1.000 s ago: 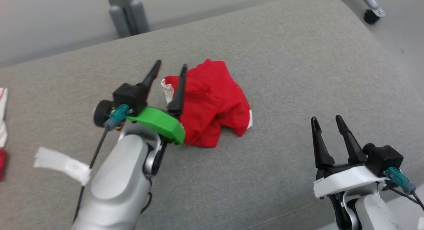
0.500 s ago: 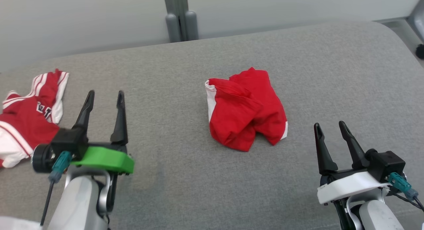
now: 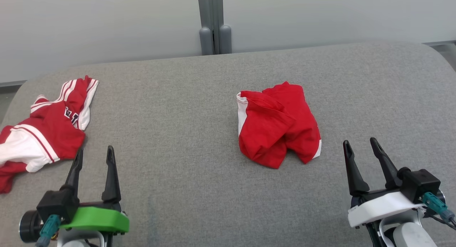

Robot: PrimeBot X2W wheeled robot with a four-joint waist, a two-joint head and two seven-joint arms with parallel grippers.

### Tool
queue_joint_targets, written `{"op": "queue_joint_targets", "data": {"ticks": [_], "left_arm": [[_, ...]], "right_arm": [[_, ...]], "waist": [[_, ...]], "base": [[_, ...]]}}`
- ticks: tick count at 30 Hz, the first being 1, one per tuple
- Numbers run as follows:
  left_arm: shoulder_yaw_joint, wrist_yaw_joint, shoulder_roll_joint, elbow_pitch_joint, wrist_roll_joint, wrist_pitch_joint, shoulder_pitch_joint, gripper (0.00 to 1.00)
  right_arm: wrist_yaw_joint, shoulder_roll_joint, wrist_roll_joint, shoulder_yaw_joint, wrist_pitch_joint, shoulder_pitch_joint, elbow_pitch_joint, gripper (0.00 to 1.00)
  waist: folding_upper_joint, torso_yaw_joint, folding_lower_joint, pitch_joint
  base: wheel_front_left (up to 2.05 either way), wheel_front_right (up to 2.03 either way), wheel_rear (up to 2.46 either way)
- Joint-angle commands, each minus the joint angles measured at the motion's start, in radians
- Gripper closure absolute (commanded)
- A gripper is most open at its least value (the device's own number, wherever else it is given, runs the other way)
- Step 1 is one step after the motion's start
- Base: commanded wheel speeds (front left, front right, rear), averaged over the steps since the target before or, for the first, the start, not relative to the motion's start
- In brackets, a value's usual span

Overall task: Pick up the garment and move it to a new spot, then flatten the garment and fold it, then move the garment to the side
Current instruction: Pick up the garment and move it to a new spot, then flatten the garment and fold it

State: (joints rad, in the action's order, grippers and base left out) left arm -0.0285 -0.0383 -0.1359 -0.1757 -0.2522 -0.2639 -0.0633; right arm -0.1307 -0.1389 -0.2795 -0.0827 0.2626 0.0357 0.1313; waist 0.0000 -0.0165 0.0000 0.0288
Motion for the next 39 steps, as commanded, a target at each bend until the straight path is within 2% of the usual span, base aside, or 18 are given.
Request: {"op": "queue_joint_targets", "data": {"ticks": [1,12,39], "left_arm": [[0.012,-0.008,0.005,0.005,0.011,-0.001,0.027,0.0],[0.027,-0.033,0.042,-0.001,0.069,-0.001,0.067,0.0],[0.075,-0.071,0.068,-0.045,0.099,-0.001,0.042,0.0]], "right_arm": [[0.0,-0.006,0.008,-0.001,0.003,-0.014,-0.002,0.0],[0.0,-0.015,0.014,0.005,0.003,-0.034,0.001,0.0],[0.0,-0.009,0.017,0.008,0.003,-0.037,0.028,0.0]], "waist": [[0.0,0.001,0.0,-0.005],[0.0,0.016,0.0,-0.011],[0.0,0.012,0.0,-0.019]], "base": [[0.0,0.0,0.0],[0.0,0.0,0.0],[0.0,0.0,0.0]]}}
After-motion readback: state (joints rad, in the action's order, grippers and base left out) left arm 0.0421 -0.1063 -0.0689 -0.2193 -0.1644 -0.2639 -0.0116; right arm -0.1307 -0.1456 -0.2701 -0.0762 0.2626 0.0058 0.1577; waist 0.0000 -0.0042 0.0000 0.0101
